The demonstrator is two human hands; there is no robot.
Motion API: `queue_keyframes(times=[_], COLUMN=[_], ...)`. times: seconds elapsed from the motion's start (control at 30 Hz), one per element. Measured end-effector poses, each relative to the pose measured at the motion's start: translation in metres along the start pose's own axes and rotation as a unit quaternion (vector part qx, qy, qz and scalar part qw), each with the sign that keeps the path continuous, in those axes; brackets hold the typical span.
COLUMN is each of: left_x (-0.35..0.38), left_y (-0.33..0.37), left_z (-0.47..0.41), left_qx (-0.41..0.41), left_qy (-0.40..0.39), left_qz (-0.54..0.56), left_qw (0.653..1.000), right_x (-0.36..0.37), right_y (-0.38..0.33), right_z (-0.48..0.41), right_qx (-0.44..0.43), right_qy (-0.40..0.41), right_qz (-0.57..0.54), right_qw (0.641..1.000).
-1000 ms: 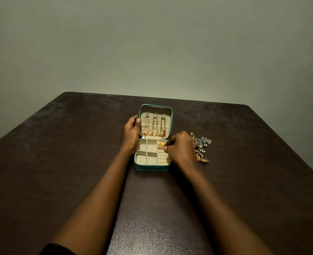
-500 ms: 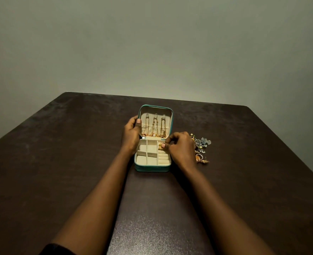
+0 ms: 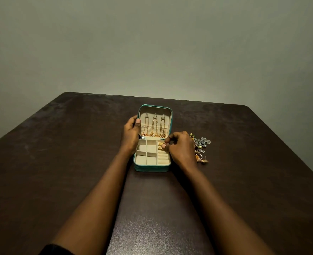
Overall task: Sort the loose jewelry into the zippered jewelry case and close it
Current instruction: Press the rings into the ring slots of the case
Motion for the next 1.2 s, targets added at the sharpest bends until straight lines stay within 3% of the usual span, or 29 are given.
queue_keyframes(times=[0.17,0.37,0.53,0.8,1.2], left_x=[0.001,0.0,0.0,0.0,0.0], left_y=[-0.001,0.0,-0.001,0.001,0.0], left_z=[-0.001,-0.001,0.0,0.001,0.0], left_qx=[-0.005,-0.008,-0.008,-0.009,-0.005], left_qy=[-0.003,0.004,-0.002,0.001,0.001], left_qz=[0.005,0.009,0.006,0.008,0.008], left_qw=[1.0,1.0,1.0,1.0,1.0], right_x=[-0.015,-0.067,-0.079,-0.07,-0.07], right_y=[0.005,0.056,0.087,0.089,0.073], right_z=[-0.011,-0.033,-0.031,-0.025,-0.022], right_qx=[0.014,0.132,0.188,0.192,0.169], right_qy=[0.026,0.052,-0.029,-0.082,-0.046], right_qz=[0.001,0.039,0.112,0.183,0.248], right_qw=[1.0,0.989,0.975,0.961,0.953])
Point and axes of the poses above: each hand's wrist, its own z-axis away from the middle knuckle, its own x-axis out of the palm, y = z × x, the point moved 10 cm from there along -z, towards the middle knuckle, and after that the axes turned 12 degrees about y, right-handed, at the moved point
